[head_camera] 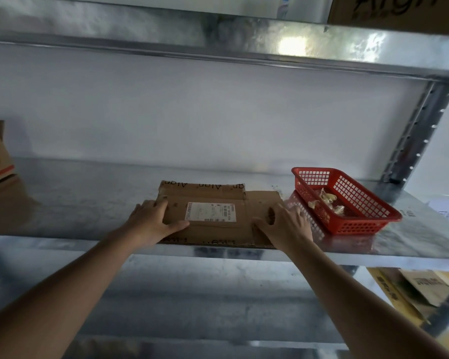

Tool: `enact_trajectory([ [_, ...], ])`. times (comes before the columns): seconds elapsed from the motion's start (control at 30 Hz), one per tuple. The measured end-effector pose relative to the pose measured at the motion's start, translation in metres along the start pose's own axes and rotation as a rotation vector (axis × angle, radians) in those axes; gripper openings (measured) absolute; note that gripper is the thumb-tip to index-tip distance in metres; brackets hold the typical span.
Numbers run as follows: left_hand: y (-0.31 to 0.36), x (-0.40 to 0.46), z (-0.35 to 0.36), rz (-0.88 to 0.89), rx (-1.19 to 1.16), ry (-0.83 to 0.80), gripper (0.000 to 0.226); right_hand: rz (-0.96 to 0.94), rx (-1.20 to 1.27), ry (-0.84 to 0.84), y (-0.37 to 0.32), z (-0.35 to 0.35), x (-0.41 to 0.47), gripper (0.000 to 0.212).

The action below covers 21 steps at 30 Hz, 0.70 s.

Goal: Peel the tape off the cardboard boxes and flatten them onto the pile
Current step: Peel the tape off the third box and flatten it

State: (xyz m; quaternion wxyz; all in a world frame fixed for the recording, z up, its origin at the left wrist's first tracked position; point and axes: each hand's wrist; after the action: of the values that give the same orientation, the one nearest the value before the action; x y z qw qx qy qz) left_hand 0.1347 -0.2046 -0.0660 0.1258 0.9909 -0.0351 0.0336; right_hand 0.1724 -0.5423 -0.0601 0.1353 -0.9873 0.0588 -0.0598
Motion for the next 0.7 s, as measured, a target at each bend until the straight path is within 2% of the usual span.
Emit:
enact_trajectory([
  [0.13, 0.002, -0.006, -0.004, 0.025, -0.092, 0.045, 0.112, 0.063, 0.190, 0.148, 0.001, -0.004, -0.022, 0.090],
  [0.33, 0.006, -0.012, -0.005, -0.030, -0.054, 0.071, 0.123, 0.106, 0.278, 0.333, 0.008, -0.005, -0.055, 0.102],
  [0.5, 0.023, -0.043, -0.002, 0.031, -0.324, 0.157, 0.125, 0.092, 0.310, 0.361, 0.032, -0.011, -0.085, 0.108],
  [0.7, 0.076, -0.087, 0.018, 0.139, -0.352, 0.303, 0.126, 0.061, 0.319, 0.394, 0.086, -0.021, -0.126, 0.108],
])
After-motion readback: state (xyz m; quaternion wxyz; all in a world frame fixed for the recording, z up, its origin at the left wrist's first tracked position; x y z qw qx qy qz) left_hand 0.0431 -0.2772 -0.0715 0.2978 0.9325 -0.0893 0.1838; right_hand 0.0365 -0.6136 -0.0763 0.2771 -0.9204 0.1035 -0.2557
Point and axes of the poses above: each hand's wrist, its own x-axis towards the middle knuckle, its own z-axis out of the palm, y = z × x, and after that the axes turned 9 degrees about z, right-handed
